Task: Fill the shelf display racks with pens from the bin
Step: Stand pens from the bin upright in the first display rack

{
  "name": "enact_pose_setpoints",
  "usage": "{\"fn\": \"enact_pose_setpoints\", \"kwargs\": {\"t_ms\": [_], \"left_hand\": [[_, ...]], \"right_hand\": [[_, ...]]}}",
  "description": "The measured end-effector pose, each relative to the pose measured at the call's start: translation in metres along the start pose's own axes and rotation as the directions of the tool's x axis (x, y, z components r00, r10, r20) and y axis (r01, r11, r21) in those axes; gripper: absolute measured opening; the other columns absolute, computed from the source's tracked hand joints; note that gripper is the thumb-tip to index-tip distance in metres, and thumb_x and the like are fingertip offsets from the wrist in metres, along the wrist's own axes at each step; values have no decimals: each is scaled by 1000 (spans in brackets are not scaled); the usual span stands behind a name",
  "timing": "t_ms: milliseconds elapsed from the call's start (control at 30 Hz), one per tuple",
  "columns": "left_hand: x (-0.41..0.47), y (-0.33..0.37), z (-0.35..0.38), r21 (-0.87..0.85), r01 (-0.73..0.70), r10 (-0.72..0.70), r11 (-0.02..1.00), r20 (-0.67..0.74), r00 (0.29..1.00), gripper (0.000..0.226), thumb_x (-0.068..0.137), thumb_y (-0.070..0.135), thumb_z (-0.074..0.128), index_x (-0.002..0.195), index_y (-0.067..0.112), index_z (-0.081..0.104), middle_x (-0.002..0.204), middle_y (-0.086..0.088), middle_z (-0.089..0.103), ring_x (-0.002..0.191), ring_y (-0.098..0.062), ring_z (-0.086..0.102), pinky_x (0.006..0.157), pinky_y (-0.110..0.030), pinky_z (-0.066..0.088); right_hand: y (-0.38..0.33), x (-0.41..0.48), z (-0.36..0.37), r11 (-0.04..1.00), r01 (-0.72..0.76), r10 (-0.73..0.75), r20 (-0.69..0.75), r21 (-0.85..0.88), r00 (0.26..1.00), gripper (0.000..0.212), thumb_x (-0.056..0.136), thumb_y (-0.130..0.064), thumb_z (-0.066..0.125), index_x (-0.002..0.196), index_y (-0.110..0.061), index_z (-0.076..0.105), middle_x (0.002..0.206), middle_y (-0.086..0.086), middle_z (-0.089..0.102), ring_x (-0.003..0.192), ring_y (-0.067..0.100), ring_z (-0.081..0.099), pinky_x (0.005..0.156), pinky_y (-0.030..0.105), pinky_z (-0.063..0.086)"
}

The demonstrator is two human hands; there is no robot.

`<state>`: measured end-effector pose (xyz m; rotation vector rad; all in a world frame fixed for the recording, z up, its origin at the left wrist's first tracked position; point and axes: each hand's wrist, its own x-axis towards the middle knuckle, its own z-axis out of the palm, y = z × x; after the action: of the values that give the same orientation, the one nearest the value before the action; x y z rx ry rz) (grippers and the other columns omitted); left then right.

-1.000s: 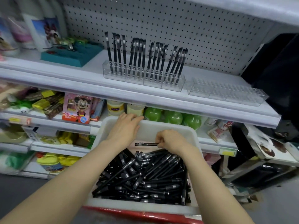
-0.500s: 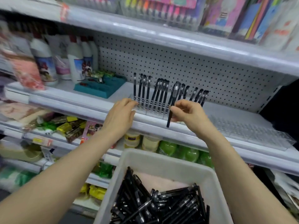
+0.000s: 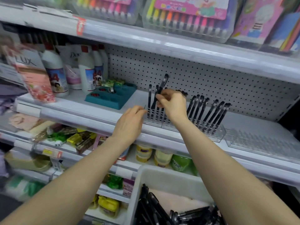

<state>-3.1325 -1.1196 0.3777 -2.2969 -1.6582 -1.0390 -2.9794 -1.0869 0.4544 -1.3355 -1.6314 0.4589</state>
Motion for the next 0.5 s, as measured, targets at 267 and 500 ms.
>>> {"fn": "enact_pose_setpoints", "kwargs": {"t_ms": [267,500], "left_hand": [[3,-3,-2,2,-17,17,1000,-6,1000,42,86,-1,59,126,11,63,115,-6,59,101,-27,56,83,-45,52],[3,-4,1,4,-19,20,1000,-23,1000,42,85,-1,60,125,11,64,112,-6,59,99,-27,55,79,-45,53]], "right_hand": [[15,5,31,981,-36,46,45,-190,998,22,87,-30,70,102,-15,74,99,5,72,99,25,63,89,38,53],[21,3,40,932,-17,42,61,-363,997,22,89,-36,67,97,-18,75,101,9,71,102,27,61,81,34,53]]}}
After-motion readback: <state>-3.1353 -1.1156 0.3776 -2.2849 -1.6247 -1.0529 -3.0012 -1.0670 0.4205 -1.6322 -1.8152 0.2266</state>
